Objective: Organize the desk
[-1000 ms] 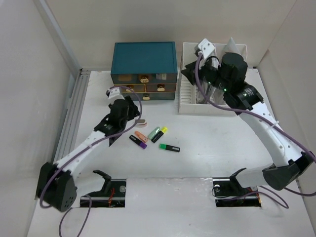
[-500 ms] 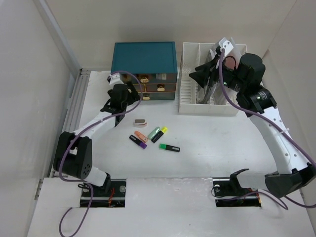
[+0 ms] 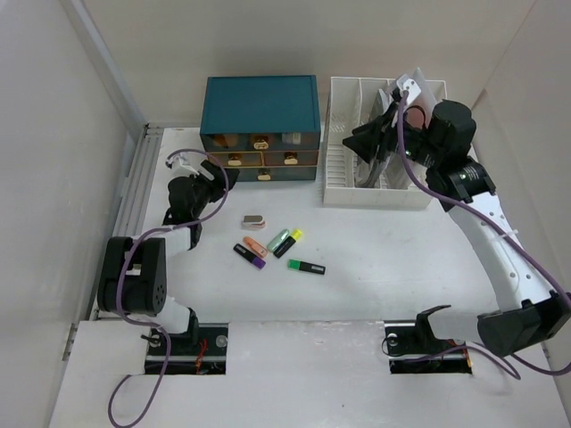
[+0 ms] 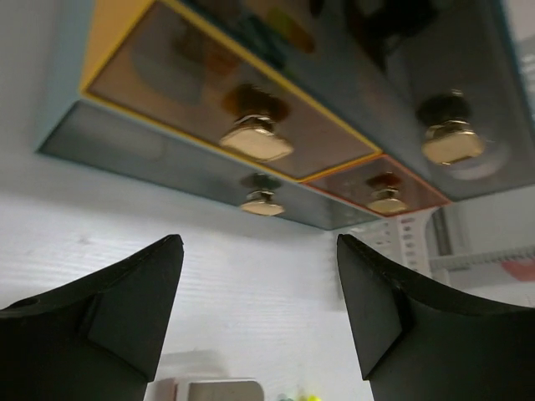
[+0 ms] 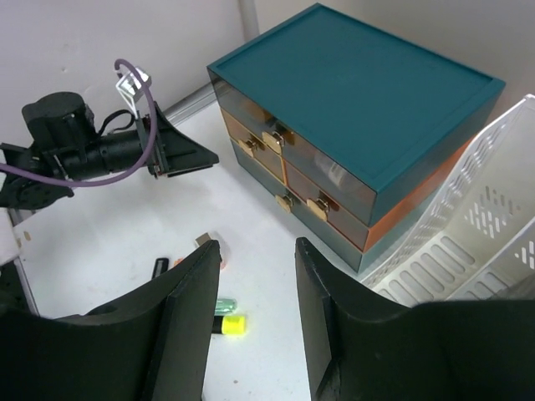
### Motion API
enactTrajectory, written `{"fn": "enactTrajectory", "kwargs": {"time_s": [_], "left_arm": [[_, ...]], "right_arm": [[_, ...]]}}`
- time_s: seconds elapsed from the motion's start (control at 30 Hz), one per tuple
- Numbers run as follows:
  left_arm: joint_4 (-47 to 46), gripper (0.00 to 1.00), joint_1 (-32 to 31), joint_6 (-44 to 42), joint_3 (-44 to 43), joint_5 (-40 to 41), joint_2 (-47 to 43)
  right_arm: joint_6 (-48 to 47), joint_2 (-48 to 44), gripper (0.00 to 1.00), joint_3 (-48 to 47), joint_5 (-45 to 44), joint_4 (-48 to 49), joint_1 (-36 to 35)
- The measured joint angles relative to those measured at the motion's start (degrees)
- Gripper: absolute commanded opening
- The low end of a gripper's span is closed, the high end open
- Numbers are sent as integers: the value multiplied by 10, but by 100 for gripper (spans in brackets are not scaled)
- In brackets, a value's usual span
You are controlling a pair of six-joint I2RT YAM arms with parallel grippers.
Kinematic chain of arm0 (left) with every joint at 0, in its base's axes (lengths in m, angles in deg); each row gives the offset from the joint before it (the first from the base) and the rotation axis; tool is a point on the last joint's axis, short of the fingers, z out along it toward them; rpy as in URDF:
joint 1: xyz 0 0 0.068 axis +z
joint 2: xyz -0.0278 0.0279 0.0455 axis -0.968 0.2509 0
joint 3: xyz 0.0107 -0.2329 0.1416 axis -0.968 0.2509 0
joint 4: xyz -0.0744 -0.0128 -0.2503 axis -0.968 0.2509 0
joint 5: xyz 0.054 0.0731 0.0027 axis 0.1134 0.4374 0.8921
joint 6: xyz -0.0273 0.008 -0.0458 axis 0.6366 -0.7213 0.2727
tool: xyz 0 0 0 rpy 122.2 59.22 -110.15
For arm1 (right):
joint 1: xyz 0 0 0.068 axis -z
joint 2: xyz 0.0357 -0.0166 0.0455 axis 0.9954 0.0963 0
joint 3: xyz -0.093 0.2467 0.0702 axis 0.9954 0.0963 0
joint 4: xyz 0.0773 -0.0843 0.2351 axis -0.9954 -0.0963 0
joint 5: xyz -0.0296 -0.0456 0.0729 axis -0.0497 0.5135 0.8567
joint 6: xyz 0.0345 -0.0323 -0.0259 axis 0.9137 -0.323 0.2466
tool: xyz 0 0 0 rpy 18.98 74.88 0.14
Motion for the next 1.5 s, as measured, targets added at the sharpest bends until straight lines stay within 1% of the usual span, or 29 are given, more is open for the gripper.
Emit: {"fn": "enactTrajectory", "kwargs": {"time_s": [0.17,0.33,0.83,0.93,1.03,1.23,1.43,1.5], "left_arm": [[-65,71,4,16,-3,-53,25],[-69,71,8,18,-24,-70,68],[-70,71,9,20,-82,-72,118],[-70,69,10,20,-92,-70,128],[-68,69,13,20,-103,-65,141],[-63,65,16,21,-117,-56,156],[-58,54,16,21,-133,-52,165],[-57,52,16,23,-133,-51,167]], "right_arm": [[2,5,47,6,12,5,0],[3,12,47,14,16,8,2],[4,21,47,24,26,19,4],[4,24,47,26,27,20,4],[4,24,48,30,31,21,4],[4,27,48,31,33,22,4],[3,28,48,32,33,22,4],[3,28,48,32,34,22,4]]}}
